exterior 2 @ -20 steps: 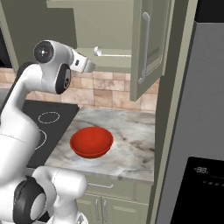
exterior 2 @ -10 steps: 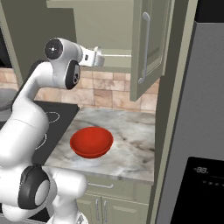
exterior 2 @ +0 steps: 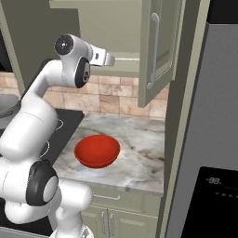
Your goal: Open the cabinet and move the ladle to the pot. Then close the cabinet.
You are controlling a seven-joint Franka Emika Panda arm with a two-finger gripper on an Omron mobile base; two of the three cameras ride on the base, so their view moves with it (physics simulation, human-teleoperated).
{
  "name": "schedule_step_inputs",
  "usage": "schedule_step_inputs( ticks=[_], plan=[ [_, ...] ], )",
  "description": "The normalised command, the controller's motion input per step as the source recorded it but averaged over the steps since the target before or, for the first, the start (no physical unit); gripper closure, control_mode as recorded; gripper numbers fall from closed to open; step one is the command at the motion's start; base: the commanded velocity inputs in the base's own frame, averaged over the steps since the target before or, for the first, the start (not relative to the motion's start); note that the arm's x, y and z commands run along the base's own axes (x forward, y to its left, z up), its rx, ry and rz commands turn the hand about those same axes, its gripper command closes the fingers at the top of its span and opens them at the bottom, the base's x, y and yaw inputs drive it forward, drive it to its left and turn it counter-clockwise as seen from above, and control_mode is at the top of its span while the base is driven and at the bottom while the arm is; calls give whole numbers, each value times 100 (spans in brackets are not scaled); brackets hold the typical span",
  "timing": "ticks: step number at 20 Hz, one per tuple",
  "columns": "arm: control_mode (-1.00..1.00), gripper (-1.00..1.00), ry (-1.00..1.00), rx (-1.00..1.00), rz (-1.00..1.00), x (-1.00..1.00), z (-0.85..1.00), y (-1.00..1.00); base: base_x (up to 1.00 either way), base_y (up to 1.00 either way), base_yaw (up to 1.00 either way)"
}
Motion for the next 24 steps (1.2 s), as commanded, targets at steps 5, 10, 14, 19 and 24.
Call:
schedule_step_inputs(
  ticks=[5, 10, 14, 19, 24],
  plan=[
    [-100, -100, 0, 0, 3, 37, 0, 0, 0, 0, 0],
    [-100, -100, 0, -1, 3, 36, 0, 0, 0, 0, 0],
    [-100, -100, 3, 0, 2, 30, 0, 0, 0, 0, 0],
    [-100, -100, 5, -1, 0, 28, 1, 0, 0, 0, 0],
    [-100, -100, 11, -1, 0, 20, 0, 7, 0, 0, 0]
  ],
)
